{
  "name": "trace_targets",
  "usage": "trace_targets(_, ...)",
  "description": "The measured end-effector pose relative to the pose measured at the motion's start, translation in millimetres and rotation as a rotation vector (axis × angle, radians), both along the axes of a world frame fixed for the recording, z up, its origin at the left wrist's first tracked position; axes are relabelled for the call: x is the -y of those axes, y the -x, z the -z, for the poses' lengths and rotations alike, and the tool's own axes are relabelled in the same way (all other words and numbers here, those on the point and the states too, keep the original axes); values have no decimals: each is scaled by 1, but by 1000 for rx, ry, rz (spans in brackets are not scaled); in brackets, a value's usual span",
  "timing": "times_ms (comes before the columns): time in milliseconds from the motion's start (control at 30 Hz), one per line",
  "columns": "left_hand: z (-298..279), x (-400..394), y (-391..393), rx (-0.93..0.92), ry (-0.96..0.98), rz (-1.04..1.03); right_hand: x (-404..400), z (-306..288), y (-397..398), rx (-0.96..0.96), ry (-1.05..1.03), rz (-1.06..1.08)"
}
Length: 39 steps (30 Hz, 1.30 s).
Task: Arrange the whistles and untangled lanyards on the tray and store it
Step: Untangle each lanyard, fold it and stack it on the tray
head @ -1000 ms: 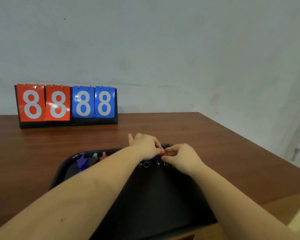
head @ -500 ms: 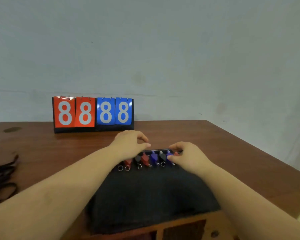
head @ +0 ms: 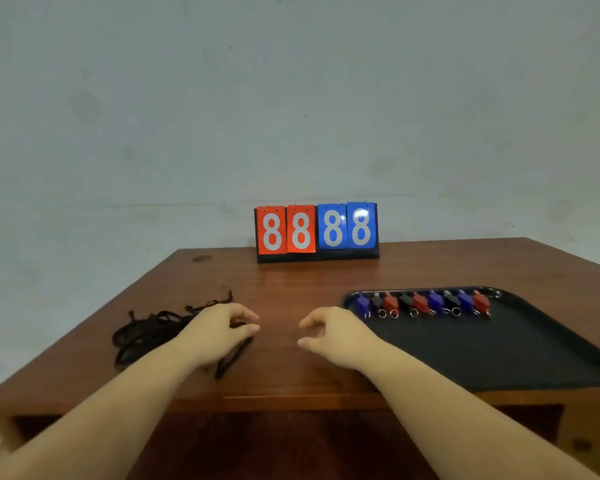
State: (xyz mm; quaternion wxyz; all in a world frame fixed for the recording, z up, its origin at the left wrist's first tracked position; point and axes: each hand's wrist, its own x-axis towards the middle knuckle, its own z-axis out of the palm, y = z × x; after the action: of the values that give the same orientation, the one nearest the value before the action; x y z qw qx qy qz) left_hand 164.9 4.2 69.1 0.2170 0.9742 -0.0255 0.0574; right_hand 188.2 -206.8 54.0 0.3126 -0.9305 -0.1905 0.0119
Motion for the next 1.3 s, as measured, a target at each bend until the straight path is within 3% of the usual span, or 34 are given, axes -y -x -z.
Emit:
trace_targets(300, 51, -32, -3, 87, 170, -56, -79, 34, -1, -2, -50, -42)
trace_targets(433, 58, -42, -8, 4, 505, -37, -103, 38, 7, 72, 29, -16)
trace_targets(500, 55, -48, -8, -40, 583, -1, -112, 39, 9, 106, 77, 7)
trace_targets(700, 50, -48, -3, -63, 351, 100, -100, 34, 7, 55, -7, 54)
trace_targets(800, 50, -44, -1, 45, 249, 88, -79, 26, 7, 24, -88, 79)
trace_targets(900, 44, -31, -2, 187, 85, 140, -63, 17, 8, -75, -323, 58)
trace_targets(1000, 34, -2, -8, 112, 229, 290, -46, 2, 10, -96, -546, 68)
trace_targets(1100, 29, 24, -15, 28, 399, 324, -27, -11, 10, -59, -630, 134)
trace_targets(1300, 21, 39, -18, 38, 304, 293, 32, -23, -2, 8, -532, 323)
